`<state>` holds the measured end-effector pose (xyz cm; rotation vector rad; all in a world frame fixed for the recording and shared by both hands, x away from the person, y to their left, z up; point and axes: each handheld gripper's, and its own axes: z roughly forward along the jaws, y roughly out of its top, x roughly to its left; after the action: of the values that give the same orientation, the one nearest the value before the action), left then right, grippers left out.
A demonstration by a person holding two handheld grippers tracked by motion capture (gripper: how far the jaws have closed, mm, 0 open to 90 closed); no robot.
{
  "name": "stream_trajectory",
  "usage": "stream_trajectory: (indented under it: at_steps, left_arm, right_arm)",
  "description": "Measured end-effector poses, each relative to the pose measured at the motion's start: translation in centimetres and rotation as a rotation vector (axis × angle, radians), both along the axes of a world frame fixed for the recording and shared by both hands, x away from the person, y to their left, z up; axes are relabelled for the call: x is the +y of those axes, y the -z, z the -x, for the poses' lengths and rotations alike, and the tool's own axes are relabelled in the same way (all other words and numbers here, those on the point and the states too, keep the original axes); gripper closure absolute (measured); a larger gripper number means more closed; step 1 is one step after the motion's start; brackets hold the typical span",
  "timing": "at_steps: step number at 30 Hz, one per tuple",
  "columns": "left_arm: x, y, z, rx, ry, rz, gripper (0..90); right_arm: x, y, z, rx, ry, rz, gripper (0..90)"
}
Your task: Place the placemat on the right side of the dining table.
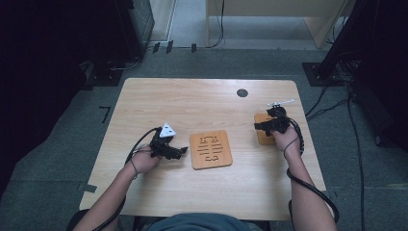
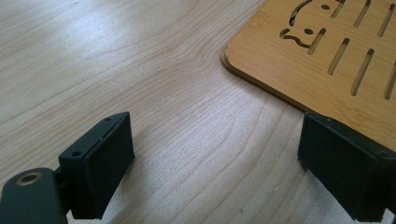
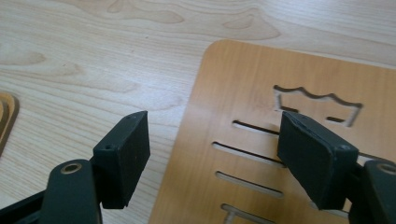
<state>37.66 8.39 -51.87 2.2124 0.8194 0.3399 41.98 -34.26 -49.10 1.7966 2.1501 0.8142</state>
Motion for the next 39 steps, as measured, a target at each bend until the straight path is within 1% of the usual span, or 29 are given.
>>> stream_trajectory:
  at_steps: [6, 12, 16, 22, 23, 25, 34, 39]
  left_arm:
    - [0.0, 0.0, 0.0, 0.000, 0.000, 0.000, 9.6]
    - [0.0, 0.0, 0.0, 0.000, 0.000, 0.000, 9.7]
    - [0.0, 0.0, 0.0, 0.000, 0.000, 0.000, 9.7]
    - [0.0, 0.0, 0.0, 0.000, 0.000, 0.000, 9.7]
    - [0.0, 0.0, 0.0, 0.000, 0.000, 0.000, 9.6]
    - [0.0, 0.0, 0.0, 0.000, 0.000, 0.000, 9.7]
    - [0.0, 0.0, 0.0, 0.000, 0.000, 0.000, 9.7]
    - [0.0, 0.0, 0.0, 0.000, 0.000, 0.000, 9.7]
  right_arm:
    - [1.0, 0.2, -0.1, 0.005, -0.027, 0.007, 25.8]
    - [2.1, 0.3, -0.1, 0.004, -0.067, 0.018, 25.7]
    - [2.7, 0.2, 0.1, 0.000, -0.082, 0.006, 25.7]
    - [3.7, 0.3, 0.3, 0.000, -0.126, 0.014, 25.8]
    - [3.8, 0.2, 0.4, 0.006, -0.127, 0.015, 25.7]
    - [4.1, 0.3, 0.4, 0.000, -0.142, 0.019, 25.7]
    - [5.3, 0.3, 0.8, 0.009, -0.174, 0.014, 25.7]
    - [6.5, 0.4, 1.0, 0.006, -0.217, 0.022, 25.6]
